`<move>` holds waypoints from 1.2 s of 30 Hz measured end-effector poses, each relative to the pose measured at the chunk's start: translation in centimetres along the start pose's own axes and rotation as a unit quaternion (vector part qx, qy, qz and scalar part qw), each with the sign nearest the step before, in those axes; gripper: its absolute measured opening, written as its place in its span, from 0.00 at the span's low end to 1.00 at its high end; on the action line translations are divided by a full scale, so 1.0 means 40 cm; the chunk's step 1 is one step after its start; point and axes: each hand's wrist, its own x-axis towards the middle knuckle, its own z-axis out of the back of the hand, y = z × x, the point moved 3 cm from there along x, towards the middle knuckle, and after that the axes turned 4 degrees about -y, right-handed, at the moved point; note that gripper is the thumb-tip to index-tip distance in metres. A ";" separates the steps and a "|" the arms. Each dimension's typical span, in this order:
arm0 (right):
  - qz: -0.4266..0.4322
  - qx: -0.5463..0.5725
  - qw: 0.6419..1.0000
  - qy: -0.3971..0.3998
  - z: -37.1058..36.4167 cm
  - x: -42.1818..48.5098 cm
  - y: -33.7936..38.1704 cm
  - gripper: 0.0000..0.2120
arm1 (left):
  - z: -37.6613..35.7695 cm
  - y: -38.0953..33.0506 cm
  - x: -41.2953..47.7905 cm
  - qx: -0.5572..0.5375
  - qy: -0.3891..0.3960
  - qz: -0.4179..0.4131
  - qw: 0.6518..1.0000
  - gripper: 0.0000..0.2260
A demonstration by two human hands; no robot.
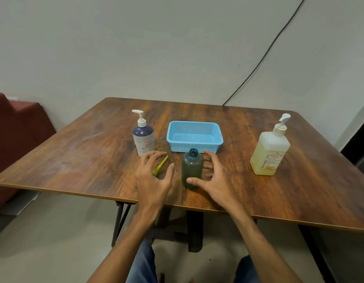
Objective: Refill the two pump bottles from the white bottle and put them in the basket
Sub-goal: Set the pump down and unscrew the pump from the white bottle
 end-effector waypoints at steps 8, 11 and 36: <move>0.034 0.016 0.993 -0.109 0.126 -0.014 0.040 0.36 | -0.053 -0.138 -0.015 -0.095 0.018 -0.056 0.994 0.14; 0.052 0.023 0.985 -0.162 0.188 -0.024 0.058 0.30 | -0.083 -0.192 -0.019 -0.121 0.039 -0.071 0.989 0.13; -0.058 0.046 0.961 -0.268 0.453 0.113 -0.121 0.31 | -0.674 -0.354 0.119 -0.223 0.372 0.025 0.901 0.19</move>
